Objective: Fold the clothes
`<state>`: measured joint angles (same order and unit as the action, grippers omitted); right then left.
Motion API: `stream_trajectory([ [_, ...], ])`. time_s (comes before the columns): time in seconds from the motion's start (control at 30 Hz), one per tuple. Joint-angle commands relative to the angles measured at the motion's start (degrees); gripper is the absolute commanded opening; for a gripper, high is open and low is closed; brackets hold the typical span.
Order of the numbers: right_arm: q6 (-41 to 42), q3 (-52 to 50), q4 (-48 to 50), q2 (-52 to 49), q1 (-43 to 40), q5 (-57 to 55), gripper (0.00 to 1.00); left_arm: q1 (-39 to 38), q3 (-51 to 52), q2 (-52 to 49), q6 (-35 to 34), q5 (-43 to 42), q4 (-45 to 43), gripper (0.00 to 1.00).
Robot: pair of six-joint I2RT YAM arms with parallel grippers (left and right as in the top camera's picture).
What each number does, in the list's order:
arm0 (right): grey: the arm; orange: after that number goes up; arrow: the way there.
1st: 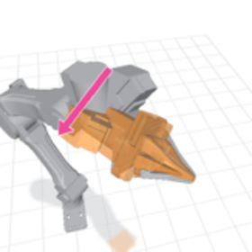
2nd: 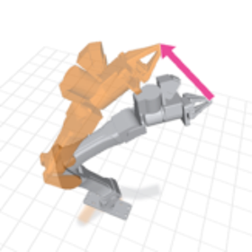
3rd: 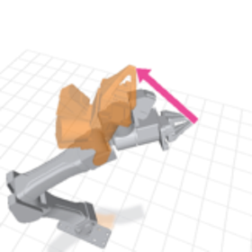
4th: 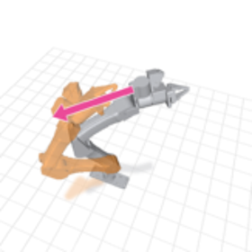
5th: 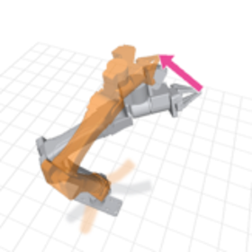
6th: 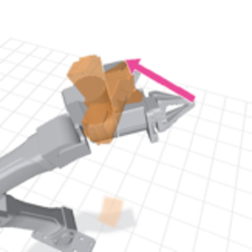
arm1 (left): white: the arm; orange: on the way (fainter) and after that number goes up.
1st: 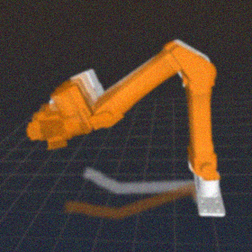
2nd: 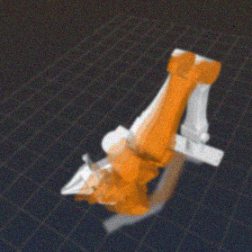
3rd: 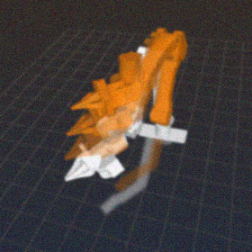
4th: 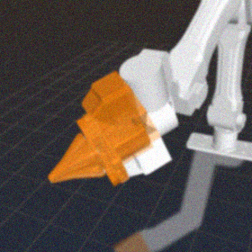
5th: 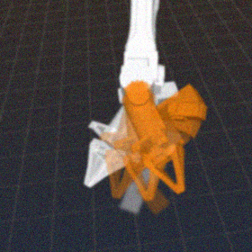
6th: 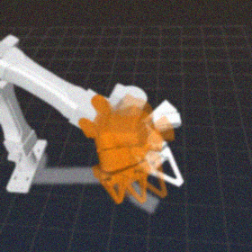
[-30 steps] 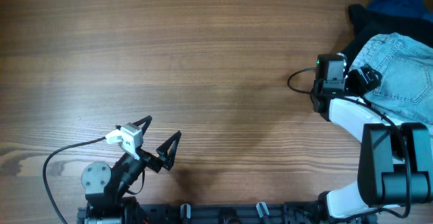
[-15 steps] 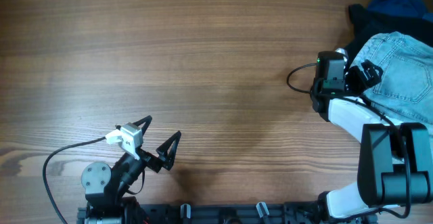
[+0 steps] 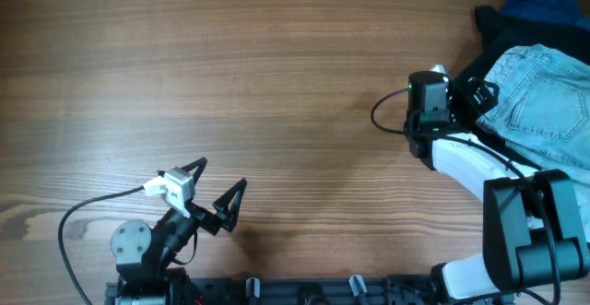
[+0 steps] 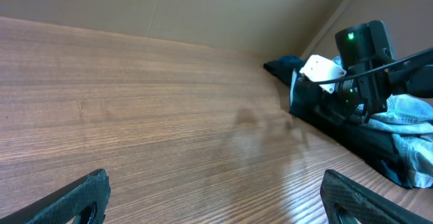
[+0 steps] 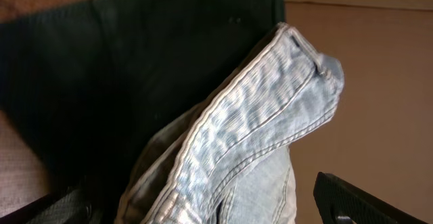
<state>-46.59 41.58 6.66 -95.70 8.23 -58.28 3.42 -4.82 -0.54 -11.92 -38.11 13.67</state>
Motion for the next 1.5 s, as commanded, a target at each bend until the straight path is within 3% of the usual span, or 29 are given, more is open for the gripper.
stream_trajectory([
  [0.0,1.9,0.0,-2.1,1.1,-0.8,0.8,1.0,-0.2,0.5,0.0,-0.5,-0.9,-0.2,1.0],
  [0.37,1.6,0.0,-2.9,1.1,-6.6,5.1,1.0,-0.2,0.5,0.0,-0.5,-0.9,-0.2,1.0],
  [1.47,-1.3,0.0,-1.6,1.4,-2.6,0.9,1.0,-0.2,0.5,0.0,-0.5,-0.9,-0.2,1.0],
])
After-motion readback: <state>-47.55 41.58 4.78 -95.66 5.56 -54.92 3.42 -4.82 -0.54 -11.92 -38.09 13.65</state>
